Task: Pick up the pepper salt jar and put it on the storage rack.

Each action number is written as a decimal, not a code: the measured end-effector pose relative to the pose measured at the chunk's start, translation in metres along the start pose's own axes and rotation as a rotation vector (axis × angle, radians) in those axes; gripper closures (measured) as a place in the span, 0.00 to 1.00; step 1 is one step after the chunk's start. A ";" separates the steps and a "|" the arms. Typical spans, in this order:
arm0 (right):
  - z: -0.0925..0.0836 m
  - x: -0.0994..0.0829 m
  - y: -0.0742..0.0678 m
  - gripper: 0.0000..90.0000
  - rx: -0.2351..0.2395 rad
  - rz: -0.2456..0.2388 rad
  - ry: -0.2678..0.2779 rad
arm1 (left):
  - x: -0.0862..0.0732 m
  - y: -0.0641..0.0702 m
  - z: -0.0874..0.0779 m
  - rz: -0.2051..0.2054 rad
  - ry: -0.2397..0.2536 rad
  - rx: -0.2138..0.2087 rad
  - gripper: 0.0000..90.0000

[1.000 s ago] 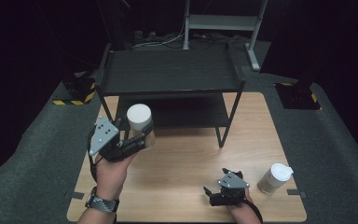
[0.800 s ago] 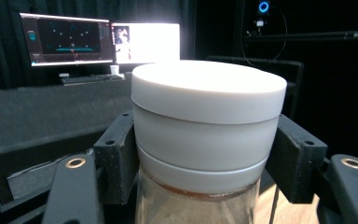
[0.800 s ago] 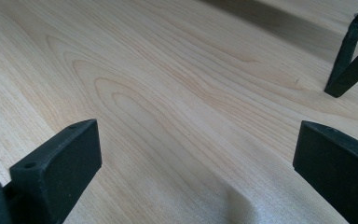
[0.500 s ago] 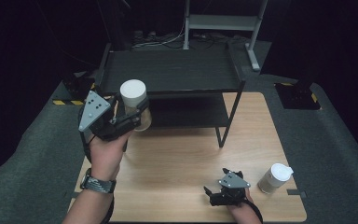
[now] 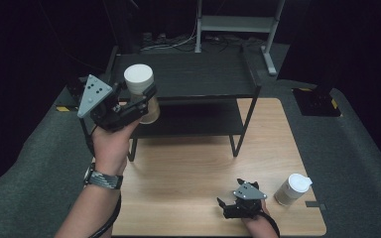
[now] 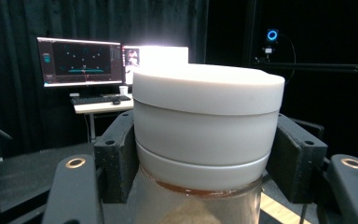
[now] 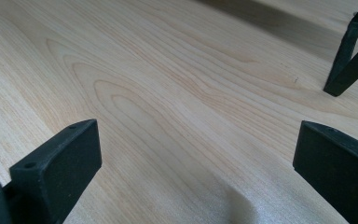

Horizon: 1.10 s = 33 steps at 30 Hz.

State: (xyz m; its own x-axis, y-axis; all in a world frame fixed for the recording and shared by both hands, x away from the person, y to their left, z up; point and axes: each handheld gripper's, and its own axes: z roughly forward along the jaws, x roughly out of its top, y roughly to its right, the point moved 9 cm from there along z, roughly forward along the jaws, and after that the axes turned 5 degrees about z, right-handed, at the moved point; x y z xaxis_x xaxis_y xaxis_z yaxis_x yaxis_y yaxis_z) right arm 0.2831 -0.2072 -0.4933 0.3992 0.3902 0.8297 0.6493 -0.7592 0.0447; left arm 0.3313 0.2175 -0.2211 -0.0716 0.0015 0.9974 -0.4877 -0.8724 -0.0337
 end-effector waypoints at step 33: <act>-0.001 -0.001 0.000 0.00 0.004 0.002 0.006 | 0.013 -0.022 0.063 -0.003 -0.016 0.105 0.38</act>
State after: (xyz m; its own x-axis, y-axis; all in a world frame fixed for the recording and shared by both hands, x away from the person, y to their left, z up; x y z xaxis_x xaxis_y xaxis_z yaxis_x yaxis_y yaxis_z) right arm 0.2825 -0.2081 -0.4934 0.3969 0.3855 0.8330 0.6510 -0.7580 0.0407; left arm 0.3960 0.2064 -0.2035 -0.0558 -0.0025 0.9984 -0.3938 -0.9189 -0.0243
